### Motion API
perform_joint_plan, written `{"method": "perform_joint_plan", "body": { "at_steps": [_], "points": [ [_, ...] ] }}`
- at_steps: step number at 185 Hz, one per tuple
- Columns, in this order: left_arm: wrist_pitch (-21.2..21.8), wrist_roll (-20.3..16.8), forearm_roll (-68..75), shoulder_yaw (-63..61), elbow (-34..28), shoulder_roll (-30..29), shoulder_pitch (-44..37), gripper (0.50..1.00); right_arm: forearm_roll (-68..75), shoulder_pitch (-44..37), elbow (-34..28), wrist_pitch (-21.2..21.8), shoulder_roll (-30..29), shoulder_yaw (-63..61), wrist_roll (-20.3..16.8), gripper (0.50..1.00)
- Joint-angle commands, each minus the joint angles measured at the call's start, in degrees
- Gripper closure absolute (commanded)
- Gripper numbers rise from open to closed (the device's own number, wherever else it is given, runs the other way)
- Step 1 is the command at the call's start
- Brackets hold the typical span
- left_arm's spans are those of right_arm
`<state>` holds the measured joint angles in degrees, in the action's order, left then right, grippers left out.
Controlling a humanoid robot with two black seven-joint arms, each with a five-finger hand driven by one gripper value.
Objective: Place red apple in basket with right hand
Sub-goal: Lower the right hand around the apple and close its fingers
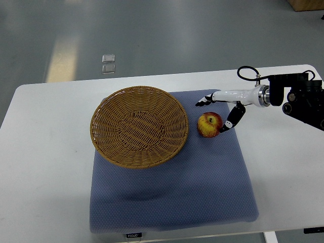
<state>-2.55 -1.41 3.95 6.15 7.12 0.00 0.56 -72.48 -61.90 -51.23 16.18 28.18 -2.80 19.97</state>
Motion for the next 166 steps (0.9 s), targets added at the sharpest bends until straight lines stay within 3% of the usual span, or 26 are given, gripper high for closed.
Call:
{"method": "perform_joint_plan", "body": {
  "at_steps": [1,31,166],
  "points": [
    [0.0,0.0,0.0,0.0,0.0,0.0,-0.04,0.5,-0.12,0.38,-0.01,-0.19,-0.23,0.07,-0.01,0.576],
    [0.0,0.0,0.0,0.0,0.0,0.0,0.05,0.5,-1.0,2.05,0.78,-2.56,-0.23,0.07,-0.01,0.579],
    [0.0,-0.09,0.0,0.0,0.0,0.0,-0.04,0.5,-1.08,1.96,1.4,-2.56,-1.99,0.16,-0.01,0.628]
  ]
}}
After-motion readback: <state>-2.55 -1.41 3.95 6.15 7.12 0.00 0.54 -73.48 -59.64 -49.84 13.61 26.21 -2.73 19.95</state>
